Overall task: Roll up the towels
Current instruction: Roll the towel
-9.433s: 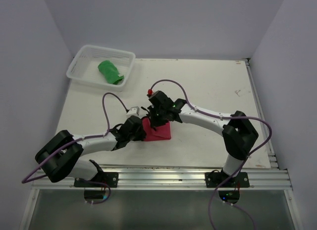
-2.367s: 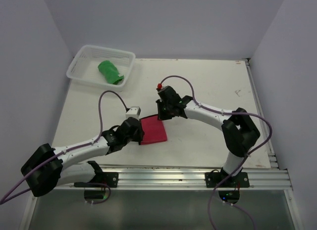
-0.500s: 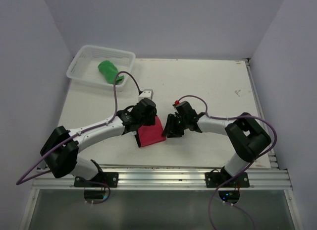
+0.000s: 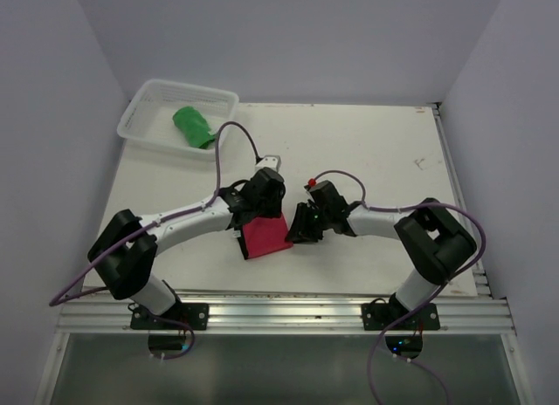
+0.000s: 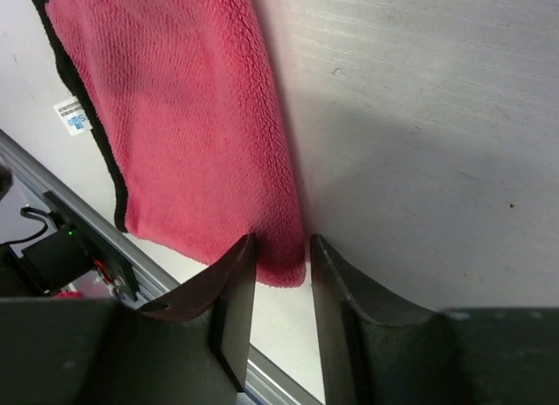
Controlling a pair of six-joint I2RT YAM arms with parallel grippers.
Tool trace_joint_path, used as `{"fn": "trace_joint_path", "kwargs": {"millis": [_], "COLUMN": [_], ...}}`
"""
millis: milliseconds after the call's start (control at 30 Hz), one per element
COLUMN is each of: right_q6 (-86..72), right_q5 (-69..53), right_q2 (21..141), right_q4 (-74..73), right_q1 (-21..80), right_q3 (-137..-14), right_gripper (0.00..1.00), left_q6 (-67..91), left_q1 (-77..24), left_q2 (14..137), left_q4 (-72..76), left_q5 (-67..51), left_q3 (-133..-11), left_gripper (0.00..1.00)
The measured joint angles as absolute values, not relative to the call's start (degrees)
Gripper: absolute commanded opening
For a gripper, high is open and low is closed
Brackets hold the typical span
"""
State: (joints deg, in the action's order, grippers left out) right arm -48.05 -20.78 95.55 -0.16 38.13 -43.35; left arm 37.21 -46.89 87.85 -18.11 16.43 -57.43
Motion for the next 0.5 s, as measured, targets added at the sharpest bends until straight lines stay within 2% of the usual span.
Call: {"fn": "trace_joint_path", "kwargs": {"millis": [67,100,233,500], "right_q6": [-48.2,-48.4,-49.3,-49.5], "right_q5": [-20.7,-20.8,-20.7,-18.6], "right_q2": [95.3,95.2,94.9,93.4], "right_q4": [0.7,1.2,3.1,4.7], "right_q1": [38.3,38.3,38.5,40.3], "right_q3": [-42.5,-42.0,-40.3,-38.5], "right_gripper": [0.25,0.18,0.07,0.04], "left_q6": [36.9,36.8,36.8,36.8], "left_q1": [-46.9,-46.9,-46.9,-46.6], "left_q2": [89.7,90.7,95.5,104.9], "left_q4": [-18.1,-18.1,-18.1,-18.9], "left_q5": [16.0,15.8,15.3,15.2], "left_q3": [-58.7,-59.3,-62.2,-66.5], "left_gripper": [0.45,0.45,0.45,0.45]}}
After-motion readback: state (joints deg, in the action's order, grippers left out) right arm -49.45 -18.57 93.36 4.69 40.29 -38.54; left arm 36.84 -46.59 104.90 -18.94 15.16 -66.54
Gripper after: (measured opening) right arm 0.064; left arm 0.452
